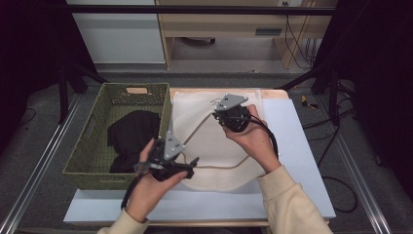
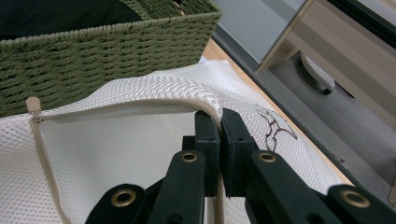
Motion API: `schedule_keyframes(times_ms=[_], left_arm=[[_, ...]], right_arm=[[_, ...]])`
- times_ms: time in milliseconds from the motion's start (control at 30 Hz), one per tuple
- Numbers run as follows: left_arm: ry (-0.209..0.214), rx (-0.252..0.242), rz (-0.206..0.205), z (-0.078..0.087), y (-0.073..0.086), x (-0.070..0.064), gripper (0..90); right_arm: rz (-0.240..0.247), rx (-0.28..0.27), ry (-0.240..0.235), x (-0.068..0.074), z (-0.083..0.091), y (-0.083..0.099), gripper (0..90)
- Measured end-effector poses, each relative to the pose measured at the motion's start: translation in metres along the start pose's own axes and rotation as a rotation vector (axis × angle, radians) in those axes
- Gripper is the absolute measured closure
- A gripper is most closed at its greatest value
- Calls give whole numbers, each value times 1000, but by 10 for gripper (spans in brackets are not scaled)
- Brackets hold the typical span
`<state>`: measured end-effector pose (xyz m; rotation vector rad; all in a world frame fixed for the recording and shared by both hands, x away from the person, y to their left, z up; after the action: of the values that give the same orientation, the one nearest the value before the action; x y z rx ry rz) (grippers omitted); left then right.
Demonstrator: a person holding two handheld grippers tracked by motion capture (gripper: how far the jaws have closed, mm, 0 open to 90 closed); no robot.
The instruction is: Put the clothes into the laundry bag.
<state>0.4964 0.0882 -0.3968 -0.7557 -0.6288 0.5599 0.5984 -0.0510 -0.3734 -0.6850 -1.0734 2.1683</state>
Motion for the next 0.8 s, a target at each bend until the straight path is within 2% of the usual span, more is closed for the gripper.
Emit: schedule_keyframes(times_ms=[100, 133, 200, 233, 333, 433, 467, 500, 600, 633, 667, 800], left_arm=[[-59, 41, 34, 7, 6, 35, 102], [-75, 67, 45, 9, 10, 47, 99], [-102, 87, 76, 10, 17, 67, 82], [-123, 115, 95, 9, 24, 82, 77], [-157, 150, 126, 5, 37, 106, 70], [-187, 190, 148, -3, 51, 125, 68], [-187, 190, 148, -3, 51, 125, 68], [-196, 213, 155, -8, 59, 133, 68], [-206, 237, 178, -17, 70, 143, 66], [-206, 237, 178, -17, 70, 143, 65], [-209, 242, 208, -22, 77, 150, 65], [-221, 253, 262, -34, 90, 163, 65]], right_arm=[[-7, -15, -9, 0, 2, 1, 869], [-8, -18, -11, 0, 3, 2, 868], [-16, -31, -15, 0, 4, 2, 868], [-17, -34, -19, 0, 5, 2, 868], [-24, -46, -24, -1, 6, 2, 868], [-36, -58, -26, -2, 8, 3, 868], [-36, -58, -26, -2, 8, 3, 868], [-36, -61, -30, -3, 8, 3, 868], [-35, -58, -36, -3, 8, 4, 868], [-33, -58, -39, -3, 7, 4, 868], [-33, -56, -42, -3, 7, 5, 868], [-27, -48, -46, 0, 5, 7, 868]])
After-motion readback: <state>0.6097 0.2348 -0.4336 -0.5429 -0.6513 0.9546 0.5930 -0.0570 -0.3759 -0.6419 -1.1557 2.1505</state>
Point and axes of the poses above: each handheld gripper's, and its own axes: z roughly backward along the jaws, y roughly out of its underside, x roughly to its left, the point moved 9 cm from there along -z, roughly forward along the jaws, and after that the axes turned 10 degrees about -z, right-handed, at the moved point
